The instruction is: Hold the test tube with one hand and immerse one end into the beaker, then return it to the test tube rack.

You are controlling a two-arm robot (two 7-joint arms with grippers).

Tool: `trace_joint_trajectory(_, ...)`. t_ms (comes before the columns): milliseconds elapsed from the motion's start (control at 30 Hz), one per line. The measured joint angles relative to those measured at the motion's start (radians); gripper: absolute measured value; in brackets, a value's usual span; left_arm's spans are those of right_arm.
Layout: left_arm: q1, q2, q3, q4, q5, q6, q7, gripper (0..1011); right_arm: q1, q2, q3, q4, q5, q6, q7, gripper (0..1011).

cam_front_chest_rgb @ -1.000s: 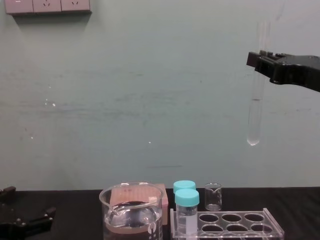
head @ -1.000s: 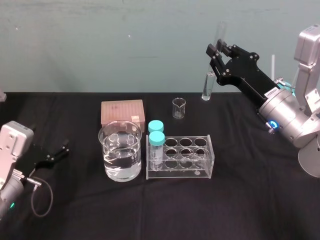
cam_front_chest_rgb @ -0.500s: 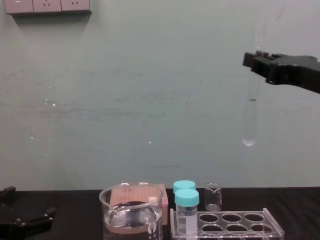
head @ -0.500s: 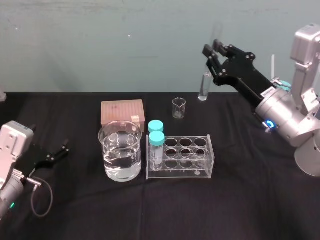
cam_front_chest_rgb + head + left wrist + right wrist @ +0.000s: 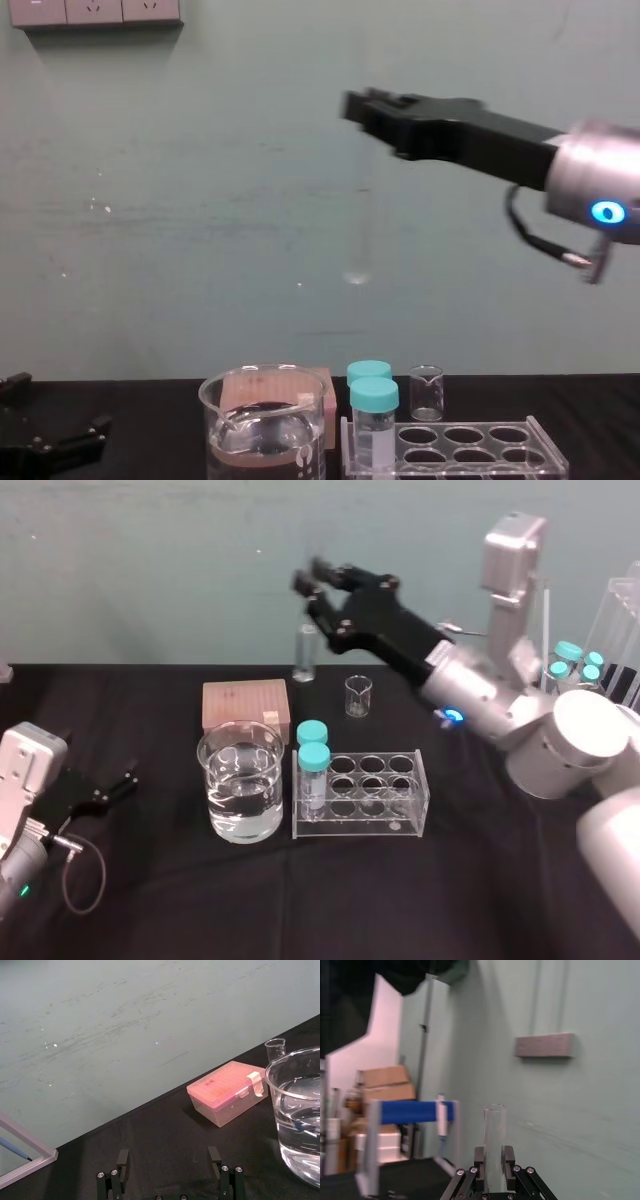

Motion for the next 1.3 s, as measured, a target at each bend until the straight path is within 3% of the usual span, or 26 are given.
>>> trace_joint_trajectory(200,0.0,0.0,0.0,0.0,0.0,0.0,0.0,1000,0.029,-0.034,-0.06,0.041,0.028,-0.01,0.061,226)
trace_joint_trajectory(533,0.0,0.0,0.0,0.0,0.0,0.0,0.0,1000,0.038,-0.043,-0.128,0.099,0.055,0.006,0.106,225)
trace_joint_trajectory(1300,0.0,0.0,0.0,0.0,0.0,0.0,0.0,1000,0.071,-0.055,-0.181,0.211,0.058,0.022,0.119,226)
